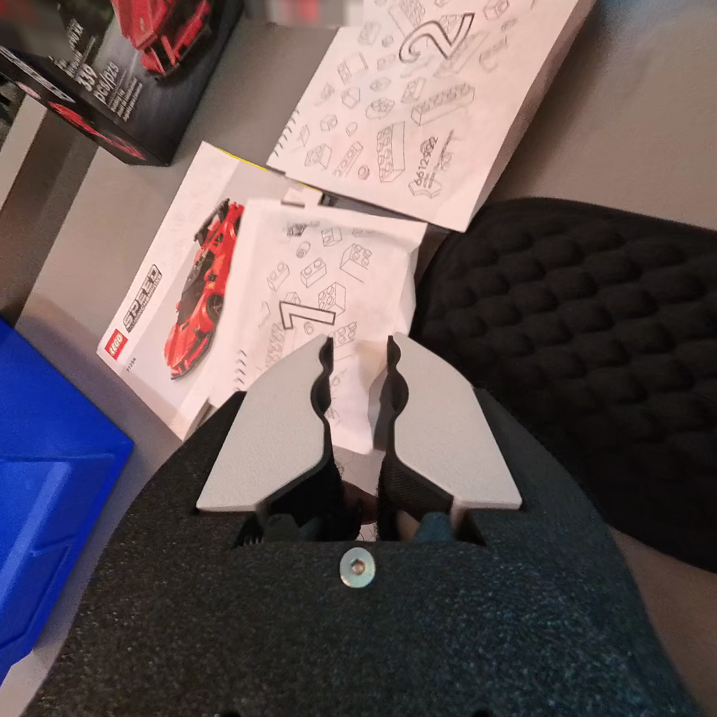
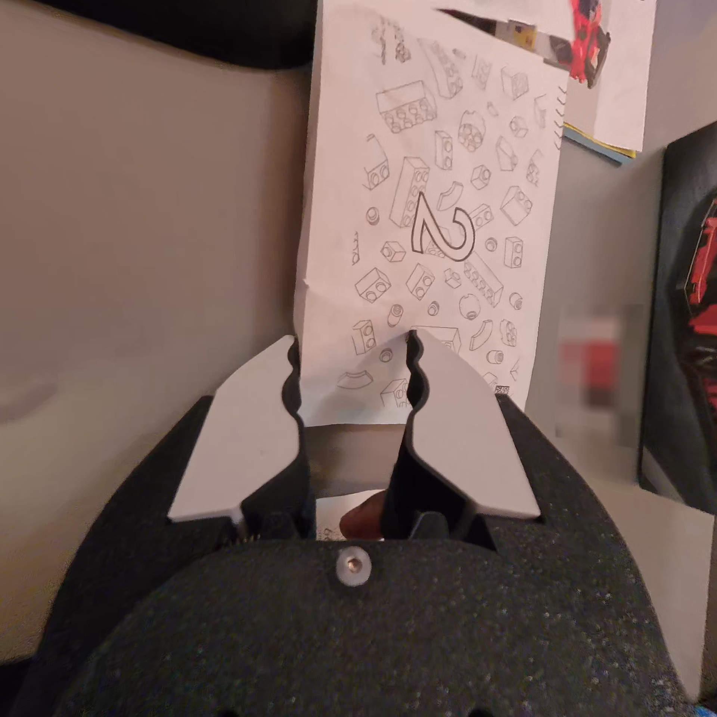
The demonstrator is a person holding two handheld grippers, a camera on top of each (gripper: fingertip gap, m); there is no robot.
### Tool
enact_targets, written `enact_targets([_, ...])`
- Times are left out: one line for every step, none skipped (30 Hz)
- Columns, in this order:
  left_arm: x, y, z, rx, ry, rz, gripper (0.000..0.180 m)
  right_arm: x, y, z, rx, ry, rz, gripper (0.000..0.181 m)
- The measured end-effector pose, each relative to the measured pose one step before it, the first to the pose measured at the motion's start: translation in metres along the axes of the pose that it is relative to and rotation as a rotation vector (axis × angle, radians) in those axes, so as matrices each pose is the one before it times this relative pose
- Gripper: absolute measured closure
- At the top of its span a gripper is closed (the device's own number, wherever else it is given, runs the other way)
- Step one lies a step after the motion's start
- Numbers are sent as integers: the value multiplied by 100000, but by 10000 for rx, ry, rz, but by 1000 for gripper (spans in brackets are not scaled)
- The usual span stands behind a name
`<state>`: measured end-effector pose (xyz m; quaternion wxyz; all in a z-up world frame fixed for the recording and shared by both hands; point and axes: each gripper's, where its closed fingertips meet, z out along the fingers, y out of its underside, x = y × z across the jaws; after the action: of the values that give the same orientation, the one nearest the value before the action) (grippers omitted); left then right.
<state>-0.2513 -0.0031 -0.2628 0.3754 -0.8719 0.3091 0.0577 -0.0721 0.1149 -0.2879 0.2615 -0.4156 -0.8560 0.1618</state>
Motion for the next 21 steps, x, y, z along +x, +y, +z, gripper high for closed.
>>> enact_targets([-59, 438, 112, -129, 113, -25, 154, 74, -94, 39, -6, -88, -152, 129])
enact_targets([-321, 422, 90, -98, -13, -78, 155, 161, -47, 38, -51, -51, -115, 129])
enact_targets([-301, 421, -64, -70, -19, -8, 156, 170, -16, 18, -78, -16, -72, 129])
enact_targets([-194, 184, -104, 16, 2, 19, 157, 134, -77, 23, -27, -3, -98, 129])
enact_targets([-219, -1, -130, 28, -61, -32, 156, 111, -122, 88, 11, 12, -110, 129])
enact_targets([-104, -83, -202, 43, -29, -59, 156, 164, -113, 111, -5, 55, -47, 130])
enact_targets([2, -72, -151, 10, 11, -26, 155, 9, -172, 84, 65, 16, -22, 130])
enact_targets([39, -54, -79, -18, -18, 23, 154, -41, -287, 93, 140, -12, -62, 130])
enact_targets([66, -31, -18, -55, -23, 71, 153, 18, -204, 111, 90, 26, -73, 131])
enact_targets([111, 18, -15, -98, -18, 91, 153, 83, -120, 98, 51, 32, -1, 131])
enact_targets([118, -29, -36, -91, -30, 96, 152, 47, -192, -12, 136, -16, 95, 129])
enact_targets([164, -123, -70, -39, -19, 70, 151, 14, -250, -255, 206, -58, 179, 127])
enact_targets([49, -227, -188, 18, -61, 43, 151, -76, -227, -679, 195, -69, 218, 123])
enact_targets([-144, -396, -214, 134, -193, -21, 151, 156, -53, -1178, 105, 37, 258, 119])
enact_targets([-112, -530, -417, 254, -190, -107, 151, 84, 142, -1615, 58, 3, 284, 111])
enact_targets([188, -736, -645, 378, -104, -212, 151, -240, 488, -1821, -47, -174, 355, 102])
enact_targets([174, -785, -431, 425, -59, -292, 151, -313, 1035, -1880, -269, -218, 451, 94])
enact_targets([307, -770, -354, 413, -13, -347, 151, -323, 1539, -1687, -434, -144, 441, 89])
enact_targets([359, -732, -220, 350, -2, -278, 150, -308, 1953, -1324, -514, -95, 334, 87])
enact_targets([537, -729, -207, 301, 48, -159, 148, -140, 2050, -811, -502, 29, 297, 88])
enact_targets([500, -636, -51, 267, 17, -78, 147, -123, 2133, -339, -506, 17, 329, 88])
